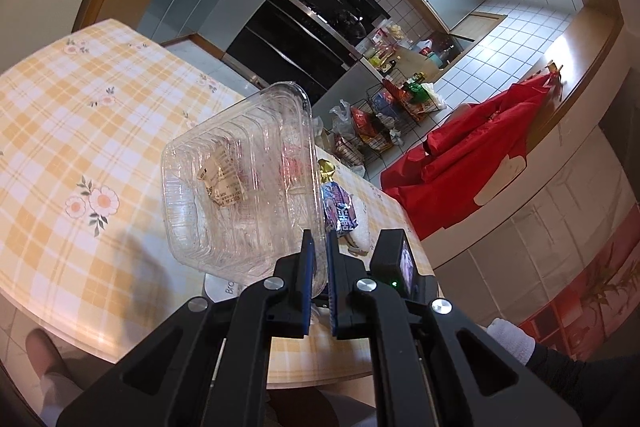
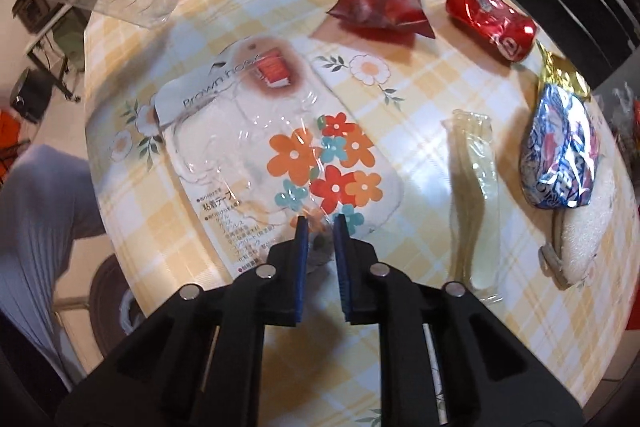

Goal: Collect trash
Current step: 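Grasp the edge of the flower-printed plastic package with the right tool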

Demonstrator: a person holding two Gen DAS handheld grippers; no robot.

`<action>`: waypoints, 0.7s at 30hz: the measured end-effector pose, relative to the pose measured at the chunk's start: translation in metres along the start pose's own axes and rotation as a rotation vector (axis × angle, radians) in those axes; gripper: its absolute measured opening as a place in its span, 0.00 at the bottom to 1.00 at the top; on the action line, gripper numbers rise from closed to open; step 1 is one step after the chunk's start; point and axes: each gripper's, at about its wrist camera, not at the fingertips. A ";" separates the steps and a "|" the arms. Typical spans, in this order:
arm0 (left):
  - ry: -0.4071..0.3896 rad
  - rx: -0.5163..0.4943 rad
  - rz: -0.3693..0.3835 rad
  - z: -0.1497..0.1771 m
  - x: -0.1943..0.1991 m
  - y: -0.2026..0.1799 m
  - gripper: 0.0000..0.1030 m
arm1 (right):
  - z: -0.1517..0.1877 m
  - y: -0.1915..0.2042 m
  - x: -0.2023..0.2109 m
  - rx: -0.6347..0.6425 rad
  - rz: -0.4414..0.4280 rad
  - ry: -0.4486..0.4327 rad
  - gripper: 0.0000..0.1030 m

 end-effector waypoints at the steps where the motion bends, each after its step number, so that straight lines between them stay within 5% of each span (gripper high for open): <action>1: 0.003 0.010 0.001 0.001 0.000 0.001 0.06 | -0.001 0.003 0.000 0.022 0.007 -0.006 0.20; 6: 0.002 0.014 0.005 0.002 0.002 -0.001 0.06 | -0.005 0.008 -0.002 0.036 0.018 -0.013 0.26; 10: -0.003 0.018 0.008 0.002 0.007 -0.002 0.06 | -0.004 0.008 -0.001 -0.008 -0.015 -0.020 0.16; 21: -0.010 0.011 -0.016 0.006 0.023 -0.008 0.06 | 0.017 0.011 0.068 -0.289 0.035 -0.296 0.11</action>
Point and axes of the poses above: each gripper's, at about its wrist camera, not at the fingertips, and x roughly against the way its jaws point, y to its left, z to its underside, and after that the axes turned 15 degrees about -y, right-handed
